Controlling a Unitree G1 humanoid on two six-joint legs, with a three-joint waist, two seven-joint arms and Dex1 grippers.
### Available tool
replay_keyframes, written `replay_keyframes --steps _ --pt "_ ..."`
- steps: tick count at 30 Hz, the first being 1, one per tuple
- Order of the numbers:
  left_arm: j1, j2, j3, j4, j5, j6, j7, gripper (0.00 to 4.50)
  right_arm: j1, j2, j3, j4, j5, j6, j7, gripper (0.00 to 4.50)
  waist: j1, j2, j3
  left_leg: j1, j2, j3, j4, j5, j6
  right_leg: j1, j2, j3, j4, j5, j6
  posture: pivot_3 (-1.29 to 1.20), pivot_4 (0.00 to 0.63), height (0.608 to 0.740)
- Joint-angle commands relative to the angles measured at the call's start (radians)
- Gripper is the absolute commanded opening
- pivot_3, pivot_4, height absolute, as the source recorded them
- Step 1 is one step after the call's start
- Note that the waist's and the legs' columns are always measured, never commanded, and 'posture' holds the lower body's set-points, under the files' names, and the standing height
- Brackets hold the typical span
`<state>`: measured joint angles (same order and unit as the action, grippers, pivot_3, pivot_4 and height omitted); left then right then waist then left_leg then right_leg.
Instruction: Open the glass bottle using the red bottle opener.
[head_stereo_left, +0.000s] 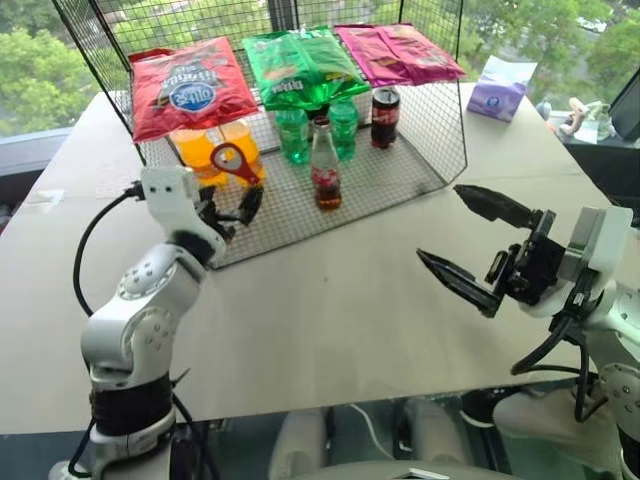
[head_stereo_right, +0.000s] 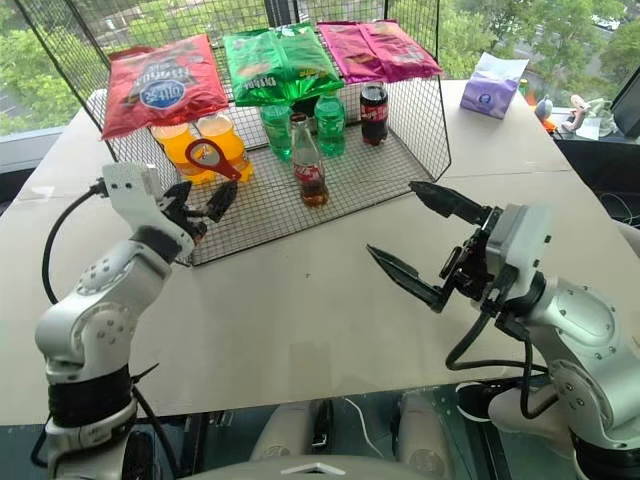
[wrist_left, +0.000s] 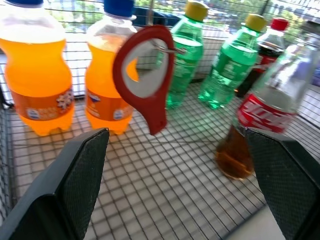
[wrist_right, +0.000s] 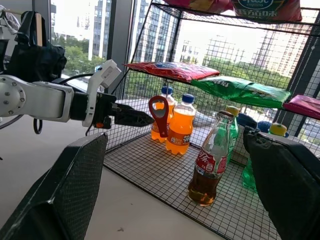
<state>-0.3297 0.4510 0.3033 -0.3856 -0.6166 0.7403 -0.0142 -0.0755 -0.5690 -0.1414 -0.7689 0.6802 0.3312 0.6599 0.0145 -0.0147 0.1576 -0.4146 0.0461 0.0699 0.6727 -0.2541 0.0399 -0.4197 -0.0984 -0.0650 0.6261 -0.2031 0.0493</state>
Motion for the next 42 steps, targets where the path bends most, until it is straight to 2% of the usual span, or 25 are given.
replay_keyframes --steps 1,9,11,12,20,21,27,32,38,40,42 --pt "-0.051 -0.008 -0.01 0.019 0.057 -0.05 0.004 4.45 -0.005 0.002 -0.005 -0.018 -0.017 -0.029 -0.009 4.5 0.0 0.0 0.0 0.0 0.0 0.0 0.0 0.0 0.0 0.0 0.0 0.0 0.0 0.0 0.001 0.0 0.15 0.74" --pt "-0.133 -0.021 -0.053 0.161 0.147 -0.145 -0.072 4.45 0.032 0.005 -0.006 -0.033 -0.043 -0.044 -0.027 4.5 0.0 -0.001 0.0 0.0 0.0 0.0 0.0 0.0 0.0 0.0 0.0 0.0 0.0 0.001 0.001 0.0 0.15 0.74" --pt "-0.149 -0.022 -0.057 0.194 0.167 -0.175 -0.088 4.05 0.04 0.006 -0.01 -0.038 -0.047 -0.045 -0.033 4.5 0.0 -0.001 0.0 0.0 0.0 0.0 0.0 0.0 0.0 0.0 0.0 0.0 0.0 0.001 0.001 0.0 0.15 0.74" --pt "-0.153 -0.021 -0.06 0.204 0.174 -0.183 -0.097 3.8 0.044 0.006 -0.012 -0.041 -0.048 -0.046 -0.037 4.5 0.0 -0.001 0.0 0.0 0.0 0.0 0.0 0.0 0.0 0.0 0.0 0.0 0.0 0.001 0.002 0.0 0.15 0.74" --pt "-0.147 -0.03 -0.057 0.224 0.2 -0.213 -0.131 0.22 0.067 0.005 -0.017 -0.056 -0.058 -0.05 -0.061 4.5 0.0 -0.001 0.001 0.0 0.0 0.0 0.0 0.0 0.0 0.0 0.0 0.0 0.0 0.002 0.004 0.0 0.15 0.74" --pt "-0.142 -0.028 -0.056 0.219 0.201 -0.213 -0.137 0.05 0.068 0.005 -0.016 -0.057 -0.059 -0.05 -0.064 4.5 0.0 -0.001 0.001 0.0 0.0 0.0 0.0 0.0 0.0 0.0 0.0 0.0 0.0 0.002 0.004 0.0 0.15 0.74" --pt "-0.095 0.007 -0.027 0.157 0.17 -0.181 -0.2 0.05 0.049 0.0 -0.01 -0.051 -0.066 -0.029 -0.09 4.5 0.0 -0.001 0.001 0.0 0.0 0.0 0.0 0.0 0.0 0.0 0.0 0.0 0.0 0.002 0.004 0.0 0.15 0.74" --pt "-0.057 0.057 0.007 0.104 0.085 -0.143 -0.311 0.05 0.04 0.0 -0.007 -0.048 -0.077 -0.005 -0.122 4.5 -0.001 -0.001 0.001 0.0 0.0 0.0 0.0 0.0 0.0 0.0 0.0 0.0 0.0 0.002 0.003 0.0 0.15 0.74" --pt "-0.033 0.131 0.028 0.09 -0.002 -0.103 -0.45 0.05 0.029 -0.037 0.02 -0.047 -0.08 0.119 -0.167 4.5 0.0 -0.001 0.001 0.0 0.0 0.0 0.0 0.0 0.0 0.0 0.0 0.0 0.0 0.0 0.0 0.0 0.15 0.74" --pt "-0.014 0.155 0.045 0.065 -0.119 -0.025 -0.53 0.05 0.03 -0.108 0.026 -0.08 -0.113 0.223 -0.191 4.5 -0.001 -0.001 0.001 0.0 0.0 0.0 0.0 0.0 0.0 0.0 0.0 0.0 0.0 0.0 0.0 0.0 0.15 0.74" --pt "0.027 0.188 0.05 0.022 -0.282 0.091 -0.628 0.05 -0.002 -0.135 0.022 -0.084 0.008 0.336 -0.201 4.5 -0.002 -0.001 0.001 0.0 0.0 0.001 0.0 0.0 0.0 0.0 0.0 0.001 0.0 0.0 0.0 0.0 0.15 0.74"
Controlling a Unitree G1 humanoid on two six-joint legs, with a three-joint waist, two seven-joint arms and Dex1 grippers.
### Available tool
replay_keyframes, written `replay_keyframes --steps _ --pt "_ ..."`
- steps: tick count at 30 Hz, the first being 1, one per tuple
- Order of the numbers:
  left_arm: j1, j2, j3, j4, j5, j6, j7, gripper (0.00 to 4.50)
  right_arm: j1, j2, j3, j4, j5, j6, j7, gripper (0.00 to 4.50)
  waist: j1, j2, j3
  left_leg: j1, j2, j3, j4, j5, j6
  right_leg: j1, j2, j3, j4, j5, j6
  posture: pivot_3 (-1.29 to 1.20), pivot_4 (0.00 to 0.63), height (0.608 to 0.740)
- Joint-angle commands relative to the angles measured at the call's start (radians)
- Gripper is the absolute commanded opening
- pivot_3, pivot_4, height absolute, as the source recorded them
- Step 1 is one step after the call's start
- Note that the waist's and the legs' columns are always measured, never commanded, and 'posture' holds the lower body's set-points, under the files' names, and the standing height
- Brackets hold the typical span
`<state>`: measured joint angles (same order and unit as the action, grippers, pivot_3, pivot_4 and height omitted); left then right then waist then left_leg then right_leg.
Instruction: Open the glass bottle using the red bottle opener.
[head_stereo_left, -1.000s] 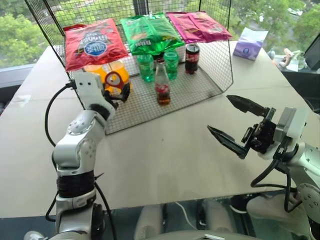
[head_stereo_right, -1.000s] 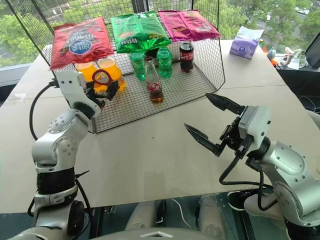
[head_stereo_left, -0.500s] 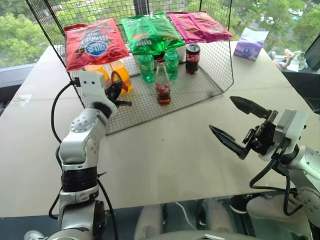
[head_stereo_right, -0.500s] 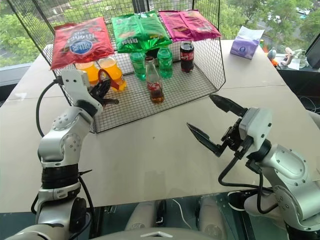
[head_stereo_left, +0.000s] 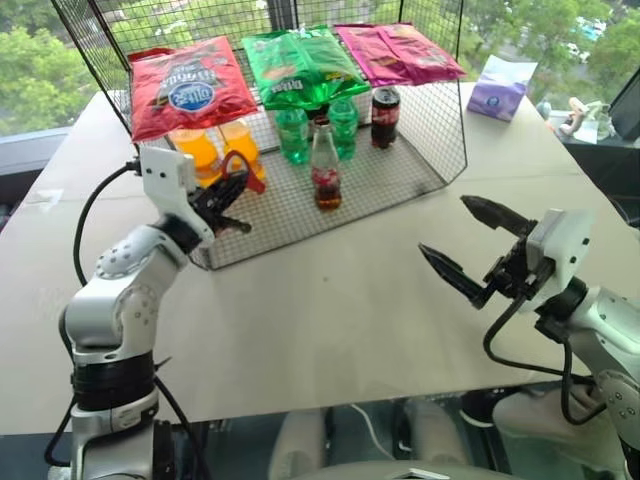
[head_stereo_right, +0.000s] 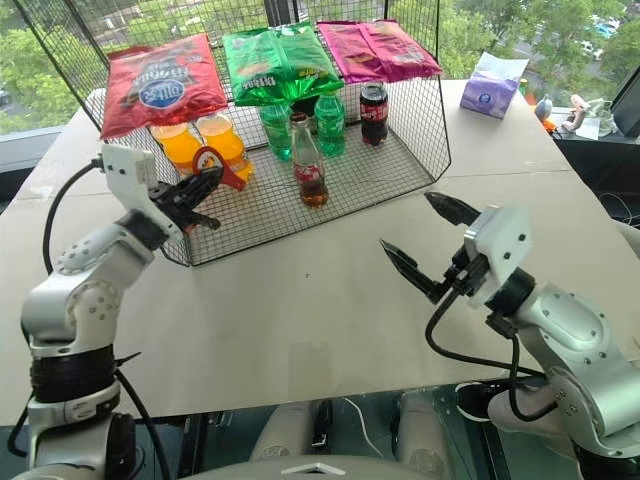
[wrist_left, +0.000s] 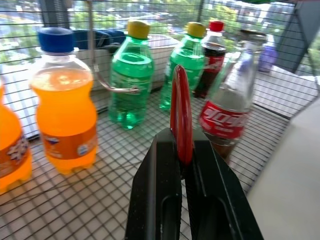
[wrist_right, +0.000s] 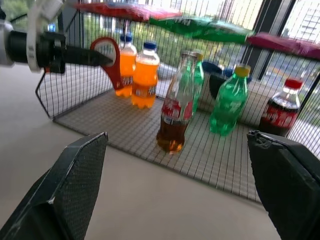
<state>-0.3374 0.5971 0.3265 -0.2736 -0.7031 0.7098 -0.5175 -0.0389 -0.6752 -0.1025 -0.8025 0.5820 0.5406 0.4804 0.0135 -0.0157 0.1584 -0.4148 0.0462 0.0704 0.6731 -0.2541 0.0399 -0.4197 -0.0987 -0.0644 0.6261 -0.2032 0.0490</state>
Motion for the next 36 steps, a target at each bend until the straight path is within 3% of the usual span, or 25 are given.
replay_keyframes --steps 1,4,6,12,24,36 --pt "0.048 0.052 0.028 -0.1 -0.252 0.161 -0.15 0.05 -0.067 -0.026 -0.014 -0.033 0.21 0.163 0.003 4.5 -0.005 -0.001 0.0 0.0 0.0 0.0 0.0 0.0 0.0 0.0 0.0 0.0 0.0 0.0 0.0 0.0 0.15 0.74" --pt "0.043 0.05 0.036 -0.083 -0.417 0.267 -0.167 0.05 -0.181 0.042 0.023 0.066 0.423 0.26 0.003 4.5 -0.006 -0.002 0.002 0.001 0.001 -0.002 0.0 0.0 0.0 0.0 0.001 0.0 0.0 0.0 0.0 0.0 0.15 0.74" --pt "0.016 0.045 0.034 -0.06 -0.525 0.327 -0.162 0.05 -0.258 0.076 0.067 0.137 0.489 0.328 0.003 4.5 -0.006 -0.002 0.002 0.001 0.002 -0.004 0.001 0.0 0.0 0.0 0.003 0.0 0.001 0.0 0.0 0.0 0.15 0.74" --pt "-0.075 0.063 0.012 -0.014 -0.651 0.403 -0.142 0.05 -0.4 0.121 0.128 0.292 0.622 0.47 0.023 4.5 0.0 -0.003 0.002 -0.001 0.001 -0.005 0.002 0.001 -0.001 0.001 0.005 0.003 0.001 0.0 -0.001 0.0 0.15 0.74" --pt "-0.107 0.156 -0.065 -0.03 -0.632 0.438 -0.269 0.05 -0.538 0.148 0.214 0.4 0.589 0.549 0.148 4.5 -0.002 -0.002 0.003 -0.001 0.001 -0.003 0.001 0.001 -0.001 0.0 0.008 0.007 0.001 0.001 0.0 0.0 0.15 0.74" --pt "-0.096 0.184 -0.13 -0.049 -0.537 0.393 -0.385 0.05 -0.614 0.173 0.227 0.474 0.586 0.627 0.214 4.5 -0.002 -0.002 0.003 -0.001 0.001 -0.003 0.001 0.001 -0.001 -0.001 0.01 0.009 0.001 0.0 0.0 0.0 0.15 0.74"
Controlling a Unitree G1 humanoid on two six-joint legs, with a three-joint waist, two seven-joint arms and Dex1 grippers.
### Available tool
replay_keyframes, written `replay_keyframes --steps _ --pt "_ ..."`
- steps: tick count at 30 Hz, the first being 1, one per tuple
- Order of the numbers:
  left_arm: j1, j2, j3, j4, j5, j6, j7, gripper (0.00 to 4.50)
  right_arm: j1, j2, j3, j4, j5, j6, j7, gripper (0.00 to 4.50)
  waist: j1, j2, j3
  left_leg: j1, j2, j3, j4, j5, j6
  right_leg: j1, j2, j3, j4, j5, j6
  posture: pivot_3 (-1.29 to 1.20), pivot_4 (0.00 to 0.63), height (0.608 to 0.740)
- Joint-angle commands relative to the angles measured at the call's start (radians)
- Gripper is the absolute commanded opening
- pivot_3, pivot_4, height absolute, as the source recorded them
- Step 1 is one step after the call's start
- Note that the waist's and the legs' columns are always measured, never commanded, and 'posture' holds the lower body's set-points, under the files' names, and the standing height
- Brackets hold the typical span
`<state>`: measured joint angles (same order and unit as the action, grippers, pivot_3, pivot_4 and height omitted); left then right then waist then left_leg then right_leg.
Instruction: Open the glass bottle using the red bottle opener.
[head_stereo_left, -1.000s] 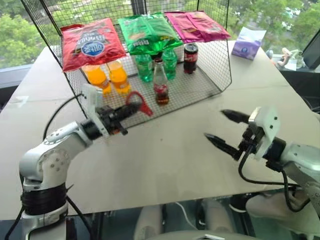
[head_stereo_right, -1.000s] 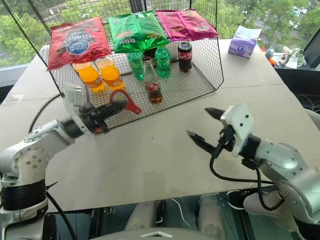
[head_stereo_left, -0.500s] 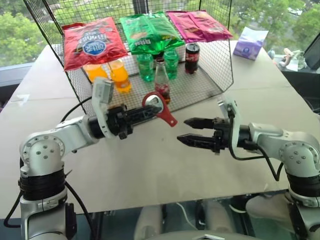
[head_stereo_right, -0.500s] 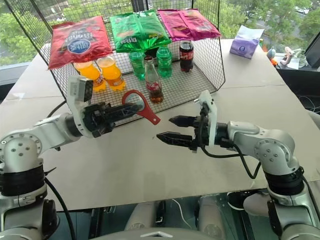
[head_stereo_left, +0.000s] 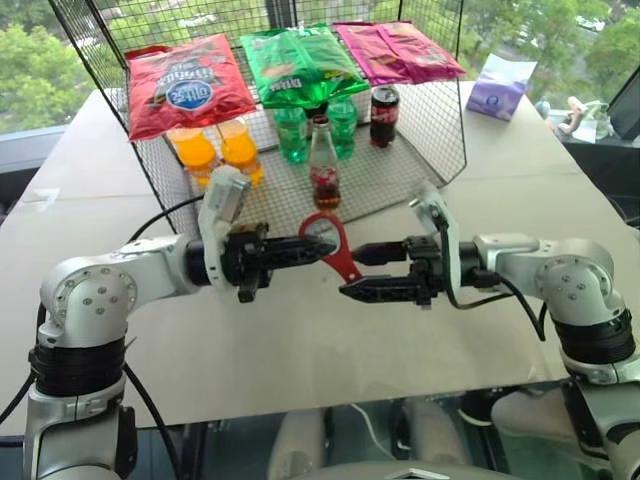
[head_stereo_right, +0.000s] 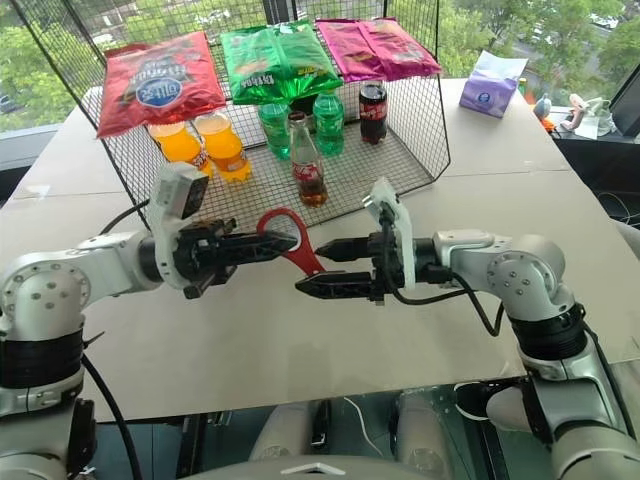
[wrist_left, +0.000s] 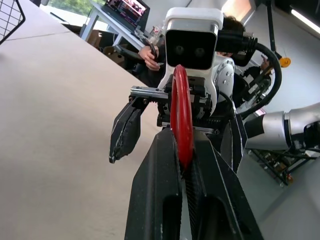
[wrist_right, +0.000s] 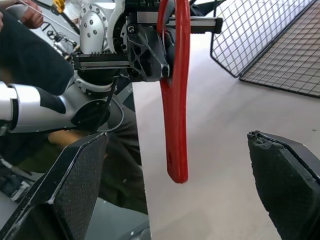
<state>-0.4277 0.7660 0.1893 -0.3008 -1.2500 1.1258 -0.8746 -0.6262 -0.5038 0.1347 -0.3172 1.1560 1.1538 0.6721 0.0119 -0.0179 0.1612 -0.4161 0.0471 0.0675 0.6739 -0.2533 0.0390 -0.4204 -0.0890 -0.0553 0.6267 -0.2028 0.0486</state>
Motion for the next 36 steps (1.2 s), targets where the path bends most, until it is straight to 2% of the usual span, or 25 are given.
replay_keyframes --steps 1,4,8,9,12,13,21,22,23,24,25,26,27,36 --pt "-0.007 0.017 0.005 -0.022 0.015 -0.025 -0.036 0.05 -0.029 0.001 -0.009 -0.012 0.009 0.019 0.025 4.5 0.0 0.0 0.0 0.0 0.0 0.0 0.0 0.0 0.0 0.0 0.0 0.0 0.0 0.0 0.0 0.0 0.15 0.74" --pt "-0.006 0.019 0.001 -0.026 0.025 -0.029 -0.051 0.0 -0.033 0.006 -0.01 -0.008 0.009 0.034 0.027 3.71 0.0 0.0 0.0 0.0 0.0 0.0 0.0 0.0 0.0 0.0 0.0 0.0 0.0 0.0 0.0 0.0 0.15 0.74" --pt "-0.006 0.016 -0.009 -0.03 0.05 -0.043 -0.068 0.0 -0.048 0.024 -0.008 0.008 0.011 0.055 0.021 2.01 -0.001 0.0 0.0 0.0 0.0 0.0 0.0 0.0 0.0 0.0 0.0 0.0 0.0 0.0 0.0 0.0 0.15 0.74" --pt "-0.005 0.016 -0.014 -0.035 0.06 -0.05 -0.073 0.0 -0.051 0.03 -0.01 0.011 0.015 0.063 0.017 1.78 -0.001 0.0 0.0 0.0 0.0 0.0 0.0 0.0 0.0 0.0 0.0 0.0 0.0 0.0 0.0 0.0 0.15 0.74" --pt "-0.001 0.017 -0.023 -0.049 0.082 -0.063 -0.091 0.0 -0.055 0.039 -0.012 0.014 0.01 0.079 0.015 0.15 0.0 0.0 0.0 0.0 0.0 0.0 0.0 0.0 0.0 -0.001 0.0 0.0 0.0 0.0 0.0 0.0 0.15 0.74" --pt "0.005 0.019 -0.029 -0.059 0.091 -0.068 -0.1 0.0 -0.056 0.042 -0.012 0.015 0.009 0.084 0.013 0.06 0.0 0.0 0.0 0.0 0.0 0.0 0.0 0.0 0.0 -0.001 0.0 0.0 0.0 0.0 0.0 0.0 0.15 0.74" --pt "0.03 0.013 -0.039 -0.085 0.114 -0.091 -0.113 0.0 -0.047 0.057 -0.005 0.006 -0.047 0.056 0.036 0.06 0.0 0.0 0.0 0.0 0.0 0.001 0.0 0.0 0.0 -0.001 0.0 0.001 0.0 0.0 0.0 0.0 0.15 0.74" --pt "0.032 0.012 -0.04 -0.087 0.116 -0.094 -0.114 0.0 -0.045 0.062 -0.009 0.008 -0.049 0.057 0.034 0.87 0.0 0.0 0.0 0.0 0.0 0.001 0.0 0.0 0.0 -0.001 0.0 0.001 0.0 0.0 0.0 0.0 0.15 0.74" --pt "0.035 0.011 -0.041 -0.09 0.116 -0.094 -0.114 0.0 -0.045 0.063 -0.009 0.006 -0.051 0.059 0.036 1.1 0.0 0.0 0.0 0.0 0.0 0.001 0.0 0.0 0.0 -0.001 0.0 0.001 0.0 0.0 0.0 0.0 0.15 0.74" --pt "0.037 0.011 -0.042 -0.093 0.117 -0.097 -0.115 0.0 -0.046 0.066 -0.011 0.006 -0.055 0.062 0.031 1.53 -0.001 0.0 0.0 0.0 0.0 0.001 0.0 0.0 0.0 -0.001 0.0 0.001 0.0 0.0 0.0 0.0 0.15 0.74" --pt "0.039 0.011 -0.044 -0.095 0.117 -0.098 -0.115 0.0 -0.047 0.072 -0.017 0.01 -0.051 0.071 0.021 2.13 -0.001 0.0 0.0 0.0 0.0 0.001 -0.001 0.0 0.0 -0.001 0.0 0.001 0.0 0.0 0.0 0.0 0.15 0.74" --pt "0.04 0.011 -0.045 -0.096 0.118 -0.099 -0.115 0.0 -0.048 0.077 -0.022 0.013 -0.047 0.077 0.012 2.49 0.0 0.0 0.0 0.0 0.0 0.001 -0.001 0.0 0.0 -0.001 0.0 0.001 0.0 0.0 0.0 0.0 0.15 0.74" --pt "0.04 0.01 -0.046 -0.096 0.12 -0.101 -0.116 0.0 -0.049 0.077 -0.023 0.013 -0.041 0.084 0.014 3.05 0.0 0.0 0.0 0.0 0.0 0.0 -0.001 0.0 0.0 -0.001 0.0 0.001 0.0 0.0 0.0 0.0 0.15 0.74" --pt "0.029 -0.032 -0.021 -0.077 0.1 -0.105 -0.054 0.0 -0.016 0.086 -0.07 0.0 0.006 0.118 -0.025 3.05 0.0 0.0 0.0 0.0 0.0 0.001 -0.001 0.0 0.0 -0.001 0.0 0.001 0.0 0.0 0.0 0.0 0.15 0.74"
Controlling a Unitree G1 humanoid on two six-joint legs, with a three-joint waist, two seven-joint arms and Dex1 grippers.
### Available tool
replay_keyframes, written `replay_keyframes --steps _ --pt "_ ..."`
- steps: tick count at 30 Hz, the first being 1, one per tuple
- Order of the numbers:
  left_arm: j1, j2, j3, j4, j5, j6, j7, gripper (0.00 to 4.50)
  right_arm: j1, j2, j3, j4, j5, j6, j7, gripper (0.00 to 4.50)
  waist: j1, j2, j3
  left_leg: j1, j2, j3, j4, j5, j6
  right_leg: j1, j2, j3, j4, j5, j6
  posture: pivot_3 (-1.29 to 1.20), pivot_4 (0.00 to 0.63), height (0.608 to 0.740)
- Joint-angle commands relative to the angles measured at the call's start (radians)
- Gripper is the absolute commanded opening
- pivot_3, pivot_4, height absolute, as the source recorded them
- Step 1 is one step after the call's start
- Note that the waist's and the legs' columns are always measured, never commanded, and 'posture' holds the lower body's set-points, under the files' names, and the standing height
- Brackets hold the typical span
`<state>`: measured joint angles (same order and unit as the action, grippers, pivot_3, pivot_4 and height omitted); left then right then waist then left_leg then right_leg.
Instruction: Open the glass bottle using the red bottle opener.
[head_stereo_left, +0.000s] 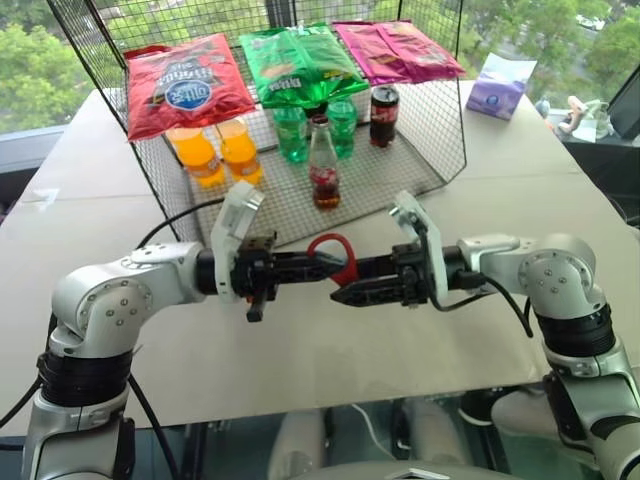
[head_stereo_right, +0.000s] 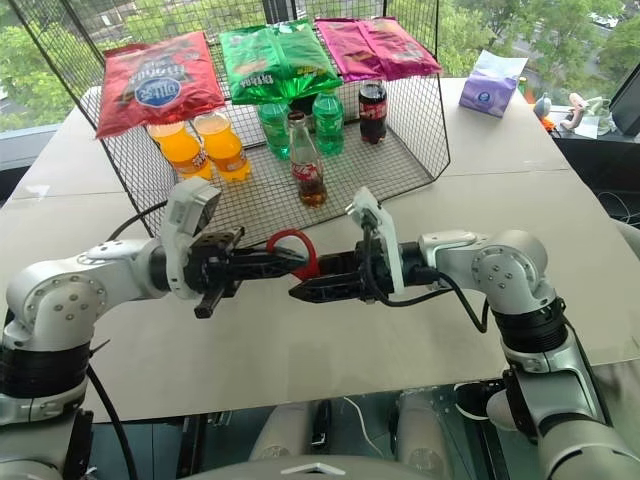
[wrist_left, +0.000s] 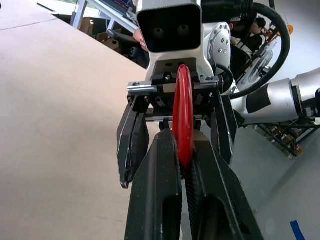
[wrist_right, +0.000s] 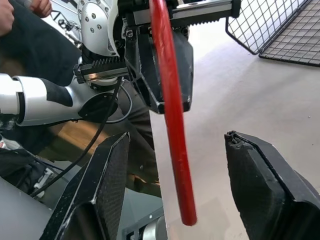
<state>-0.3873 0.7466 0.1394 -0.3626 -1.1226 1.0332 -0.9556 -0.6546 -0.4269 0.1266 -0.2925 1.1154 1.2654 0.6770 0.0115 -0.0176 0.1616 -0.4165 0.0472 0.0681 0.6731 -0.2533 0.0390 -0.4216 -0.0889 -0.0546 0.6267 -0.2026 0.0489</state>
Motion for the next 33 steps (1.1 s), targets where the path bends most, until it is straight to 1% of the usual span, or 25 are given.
replay_keyframes --steps 1,7,17,18,20,21,23,24,28,31,33 --pt "-0.008 -0.023 0.039 -0.018 -0.04 -0.01 0.046 0.0 0.03 0.017 -0.081 -0.029 0.063 0.007 -0.052 3.05 0.001 0.0 0.0 0.0 0.0 0.0 0.0 0.0 0.0 0.0 0.0 0.0 0.0 0.0 0.0 0.0 0.15 0.74" --pt "0.011 -0.043 0.057 -0.042 -0.084 0.0 0.107 0.0 0.078 0.049 -0.132 -0.05 0.135 0.018 -0.139 3.05 -0.002 0.0 0.0 0.0 0.0 0.0 0.0 0.0 0.0 0.0 0.0 0.0 0.0 0.001 0.002 0.0 0.15 0.74" --pt "0.005 -0.038 0.06 -0.034 -0.106 -0.005 0.135 0.0 0.084 0.049 -0.13 -0.046 0.175 0.011 -0.184 3.05 -0.002 0.0 0.0 0.0 0.0 0.0 0.0 0.0 0.0 0.0 0.0 0.0 0.0 0.0 0.001 0.0 0.15 0.74" --pt "0.006 -0.037 0.06 -0.037 -0.108 -0.005 0.135 0.0 0.087 0.049 -0.128 -0.047 0.177 0.01 -0.187 2.53 -0.002 0.0 0.0 0.0 0.0 0.0 0.0 0.0 0.0 0.0 0.0 0.0 0.0 0.0 0.001 0.0 0.15 0.74" --pt "0.008 -0.038 0.061 -0.039 -0.111 -0.005 0.137 0.0 0.089 0.05 -0.127 -0.046 0.179 0.01 -0.192 1.77 -0.002 0.0 0.0 0.0 0.0 0.0 0.0 0.0 0.0 0.0 0.0 0.0 0.0 0.0 0.0 0.0 0.15 0.74" --pt "0.008 -0.037 0.062 -0.04 -0.112 -0.004 0.138 0.0 0.089 0.05 -0.127 -0.043 0.181 0.011 -0.194 1.16 -0.002 0.0 0.0 0.0 0.0 0.0 0.0 0.0 0.0 0.0 0.0 0.0 0.0 0.0 0.0 0.0 0.15 0.74" --pt "0.01 -0.033 0.063 -0.042 -0.113 -0.004 0.134 0.0 0.088 0.045 -0.127 -0.039 0.183 0.013 -0.192 0.3 -0.002 0.0 0.0 0.0 0.0 0.0 0.0 0.0 0.0 0.0 0.0 0.0 0.0 0.0 0.0 0.0 0.15 0.74" --pt "0.009 -0.032 0.063 -0.042 -0.113 -0.004 0.133 0.0 0.087 0.042 -0.126 -0.038 0.184 0.013 -0.191 0.04 -0.002 0.0 0.0 0.0 0.0 0.0 0.0 0.0 0.0 0.0 0.0 0.0 0.0 0.0 0.0 0.0 0.15 0.74" --pt "0.012 -0.025 0.061 -0.048 -0.109 -0.017 0.115 0.0 0.087 0.029 -0.125 -0.033 0.192 0.014 -0.187 0.04 -0.002 0.0 0.0 0.0 0.0 0.0 0.0 0.0 0.0 0.0 0.0 0.0 0.0 0.0 0.0 0.0 0.15 0.74" --pt "0.008 -0.038 0.073 -0.033 -0.129 -0.014 0.138 0.0 0.085 0.021 -0.122 -0.032 0.19 0.014 -0.181 0.04 -0.002 0.0 0.0 0.0 0.0 0.0 0.0 0.0 0.0 0.0 0.0 0.0 0.0 0.0 0.0 0.0 0.15 0.74" --pt "0.009 -0.028 0.09 -0.034 -0.166 0.003 0.145 0.72 0.09 0.012 -0.12 -0.04 0.185 0.011 -0.178 0.0 -0.002 0.0 0.0 0.0 0.0 0.0 0.0 0.0 0.0 0.0 0.0 0.0 0.0 0.0 0.0 0.0 0.15 0.74"
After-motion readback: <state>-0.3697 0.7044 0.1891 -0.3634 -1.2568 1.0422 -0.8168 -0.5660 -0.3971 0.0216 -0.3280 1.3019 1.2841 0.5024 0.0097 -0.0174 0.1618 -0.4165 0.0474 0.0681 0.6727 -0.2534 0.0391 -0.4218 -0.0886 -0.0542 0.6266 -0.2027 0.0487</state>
